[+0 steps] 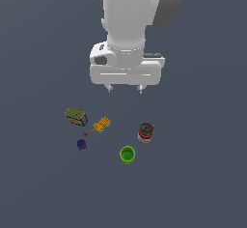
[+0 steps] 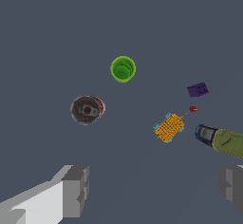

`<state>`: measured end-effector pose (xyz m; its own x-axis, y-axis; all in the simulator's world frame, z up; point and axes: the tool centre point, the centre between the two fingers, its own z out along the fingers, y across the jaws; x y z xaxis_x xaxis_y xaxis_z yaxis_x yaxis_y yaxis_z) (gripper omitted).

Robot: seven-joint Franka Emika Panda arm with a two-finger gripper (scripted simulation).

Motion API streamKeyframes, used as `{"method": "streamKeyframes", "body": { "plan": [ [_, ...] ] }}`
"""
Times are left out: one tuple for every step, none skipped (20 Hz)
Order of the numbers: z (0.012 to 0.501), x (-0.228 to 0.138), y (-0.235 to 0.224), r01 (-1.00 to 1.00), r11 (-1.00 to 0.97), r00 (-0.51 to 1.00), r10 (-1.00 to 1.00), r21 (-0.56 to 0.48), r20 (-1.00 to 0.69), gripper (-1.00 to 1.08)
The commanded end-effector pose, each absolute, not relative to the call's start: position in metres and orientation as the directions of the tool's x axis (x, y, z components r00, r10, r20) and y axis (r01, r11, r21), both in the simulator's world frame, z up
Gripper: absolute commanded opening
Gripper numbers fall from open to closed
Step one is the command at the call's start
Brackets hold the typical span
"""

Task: Pick up a designated object from a clutter of objects.

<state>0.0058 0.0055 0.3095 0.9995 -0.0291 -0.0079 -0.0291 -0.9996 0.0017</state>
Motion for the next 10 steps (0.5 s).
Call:
{"method": "streamKeyframes", "body": {
  "plan": [
    [0.31,0.006,0.005,-0.029,-1.0,1.0,-0.029,0.002,-0.008,1.0],
    [0.309,0.006,0.006,-0.029,-1.0,1.0,-0.029,0.001,-0.008,1.0],
    [0.309,0.006,0.008,-0.028,-1.0,1.0,-0.027,0.0,-0.009,1.0],
    [0.309,0.006,0.01,-0.026,-1.0,1.0,-0.025,-0.003,-0.01,1.0],
    [0.308,0.005,0.014,-0.023,-1.0,1.0,-0.023,-0.007,-0.012,1.0],
    [0.308,0.005,0.019,-0.02,-1.0,1.0,-0.019,-0.012,-0.014,1.0],
    [0.307,0.005,0.024,-0.016,-1.0,1.0,-0.016,-0.018,-0.017,1.0],
    [0.307,0.004,0.029,-0.013,-1.0,1.0,-0.013,-0.022,-0.019,1.0],
    [0.306,0.003,0.033,-0.011,-1.0,1.0,-0.011,-0.026,-0.021,1.0],
    [0.306,0.003,0.035,-0.01,-1.0,1.0,-0.009,-0.028,-0.022,1.0]
  ]
}}
